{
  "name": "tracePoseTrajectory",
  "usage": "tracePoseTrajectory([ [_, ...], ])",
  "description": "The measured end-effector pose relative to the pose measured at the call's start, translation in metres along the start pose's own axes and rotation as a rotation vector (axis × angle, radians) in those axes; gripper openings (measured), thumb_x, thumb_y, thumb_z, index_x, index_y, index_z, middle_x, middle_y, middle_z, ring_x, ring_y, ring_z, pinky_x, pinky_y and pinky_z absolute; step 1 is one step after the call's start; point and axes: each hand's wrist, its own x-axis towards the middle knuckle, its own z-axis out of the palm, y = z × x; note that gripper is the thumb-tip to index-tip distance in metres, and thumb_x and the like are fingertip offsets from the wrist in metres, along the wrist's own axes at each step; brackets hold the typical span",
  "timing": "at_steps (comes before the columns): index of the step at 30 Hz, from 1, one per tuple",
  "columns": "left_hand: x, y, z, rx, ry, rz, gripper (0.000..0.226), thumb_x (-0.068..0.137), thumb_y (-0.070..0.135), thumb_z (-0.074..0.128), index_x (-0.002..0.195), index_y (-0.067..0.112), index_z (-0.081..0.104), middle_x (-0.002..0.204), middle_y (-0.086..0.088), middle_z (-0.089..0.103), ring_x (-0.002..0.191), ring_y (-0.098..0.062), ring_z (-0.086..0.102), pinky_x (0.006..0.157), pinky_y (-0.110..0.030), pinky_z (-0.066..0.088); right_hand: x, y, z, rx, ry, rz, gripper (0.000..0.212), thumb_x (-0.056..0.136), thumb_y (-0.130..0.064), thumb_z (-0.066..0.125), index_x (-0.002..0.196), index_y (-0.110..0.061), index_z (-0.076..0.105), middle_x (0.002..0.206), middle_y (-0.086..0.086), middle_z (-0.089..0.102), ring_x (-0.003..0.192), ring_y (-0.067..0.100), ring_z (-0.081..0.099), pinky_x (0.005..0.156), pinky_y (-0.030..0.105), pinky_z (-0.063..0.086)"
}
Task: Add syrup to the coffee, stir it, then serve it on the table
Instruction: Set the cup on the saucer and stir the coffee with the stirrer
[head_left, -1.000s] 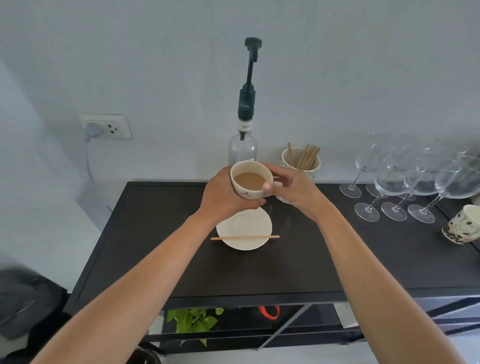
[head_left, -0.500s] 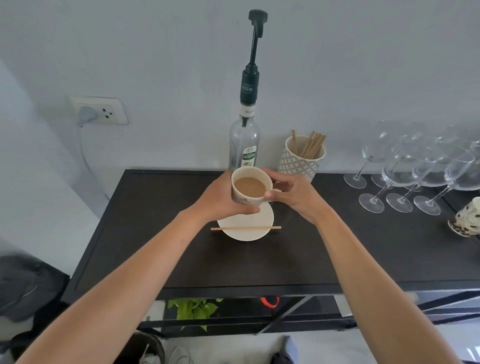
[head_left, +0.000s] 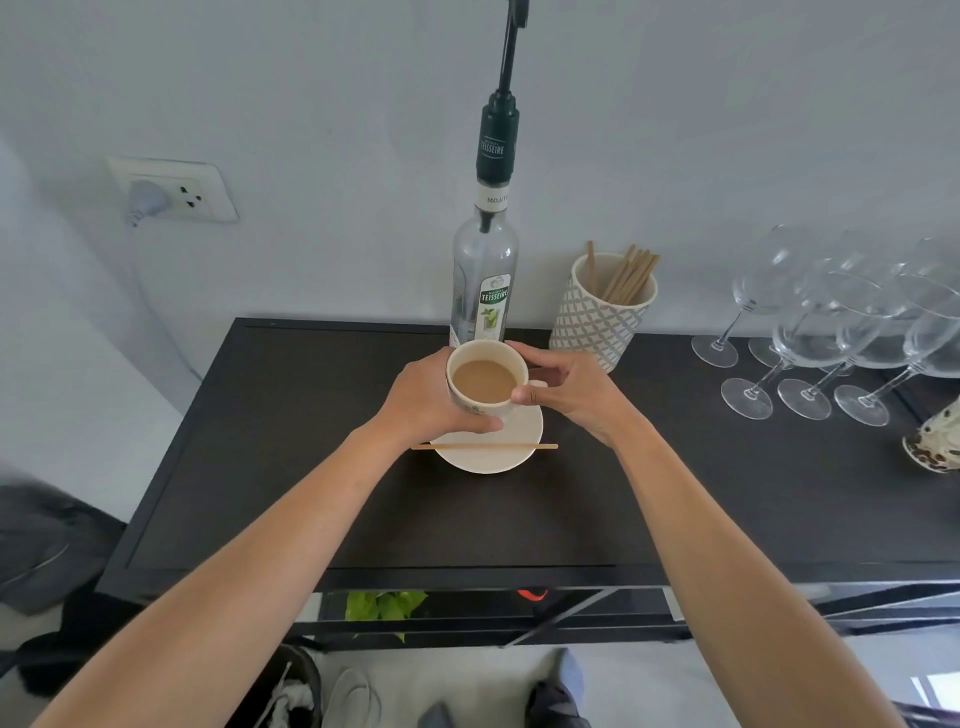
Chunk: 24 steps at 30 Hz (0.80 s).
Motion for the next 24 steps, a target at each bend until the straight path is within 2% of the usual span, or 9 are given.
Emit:
tracePoseTrajectory([
  [3, 0.002, -0.003, 0.003, 0.045, -0.014, -0.006, 0.074, 0.053, 0.046, 0.094, 0.116, 0.035, 0.058, 0.108, 0.015, 0.064, 0.098, -0.007, 0.059, 0.082, -0.028, 0.048, 0.001, 0.005, 0.001, -0.002, -0.001, 0.016, 0.061, 0.079, -0.013, 0.084, 0.135, -0.022, 0.064, 0.127, -0.008, 0.071, 0.121, 0.006, 0.064, 0.108, 0.029, 0.046],
  [8, 0.003, -0.010, 0.008, 0.101, -0.038, -0.013, 0.073, 0.053, 0.049, 0.093, 0.116, 0.035, 0.059, 0.102, 0.018, 0.061, 0.092, -0.004, 0.056, 0.069, -0.014, 0.038, 0.003, 0.012, 0.002, -0.010, -0.018, 0.040, 0.060, 0.077, -0.010, 0.085, 0.130, -0.029, 0.065, 0.126, -0.010, 0.072, 0.121, 0.008, 0.065, 0.112, 0.035, 0.045],
  [15, 0.003, -0.019, 0.014, 0.075, -0.052, -0.053, 0.078, 0.051, 0.052, 0.092, 0.120, 0.036, 0.059, 0.108, 0.017, 0.063, 0.099, -0.006, 0.058, 0.078, -0.025, 0.045, 0.003, 0.018, 0.006, -0.017, -0.015, 0.058, 0.060, 0.077, -0.013, 0.086, 0.130, -0.031, 0.065, 0.127, -0.014, 0.070, 0.122, 0.004, 0.063, 0.115, 0.037, 0.042],
  [18, 0.002, -0.019, 0.015, 0.063, -0.054, -0.056, 0.077, 0.052, 0.051, 0.093, 0.120, 0.036, 0.059, 0.108, 0.017, 0.062, 0.099, -0.005, 0.058, 0.078, -0.025, 0.044, 0.003, 0.018, 0.006, -0.033, -0.024, 0.066, 0.061, 0.077, -0.016, 0.086, 0.132, -0.031, 0.064, 0.126, -0.014, 0.071, 0.122, 0.004, 0.063, 0.116, 0.039, 0.041],
  [20, 0.001, -0.018, 0.015, 0.044, -0.055, -0.057, 0.077, 0.052, 0.050, 0.093, 0.120, 0.036, 0.059, 0.108, 0.017, 0.063, 0.100, -0.005, 0.058, 0.079, -0.025, 0.044, 0.001, 0.016, 0.007, -0.044, -0.042, 0.070, 0.061, 0.078, -0.018, 0.086, 0.131, -0.034, 0.062, 0.120, -0.023, 0.071, 0.121, -0.001, 0.062, 0.115, 0.036, 0.041],
  [22, 0.000, -0.017, 0.014, 0.016, -0.061, -0.054, 0.076, 0.052, 0.047, 0.094, 0.119, 0.038, 0.061, 0.108, 0.018, 0.064, 0.102, -0.006, 0.060, 0.082, -0.027, 0.047, -0.003, 0.014, 0.008, -0.057, -0.039, 0.088, 0.068, 0.075, -0.026, 0.086, 0.138, -0.031, 0.058, 0.116, -0.032, 0.068, 0.119, -0.008, 0.060, 0.114, 0.032, 0.041],
  [24, -0.001, -0.016, 0.012, -0.013, -0.058, -0.043, 0.079, 0.050, 0.045, 0.096, 0.121, 0.038, 0.060, 0.110, 0.021, 0.063, 0.105, -0.005, 0.060, 0.088, -0.029, 0.049, -0.007, 0.015, 0.009, -0.096, 0.002, 0.115, 0.081, 0.071, -0.041, 0.084, 0.144, -0.024, 0.053, 0.129, -0.023, 0.065, 0.123, -0.006, 0.057, 0.112, 0.030, 0.041],
])
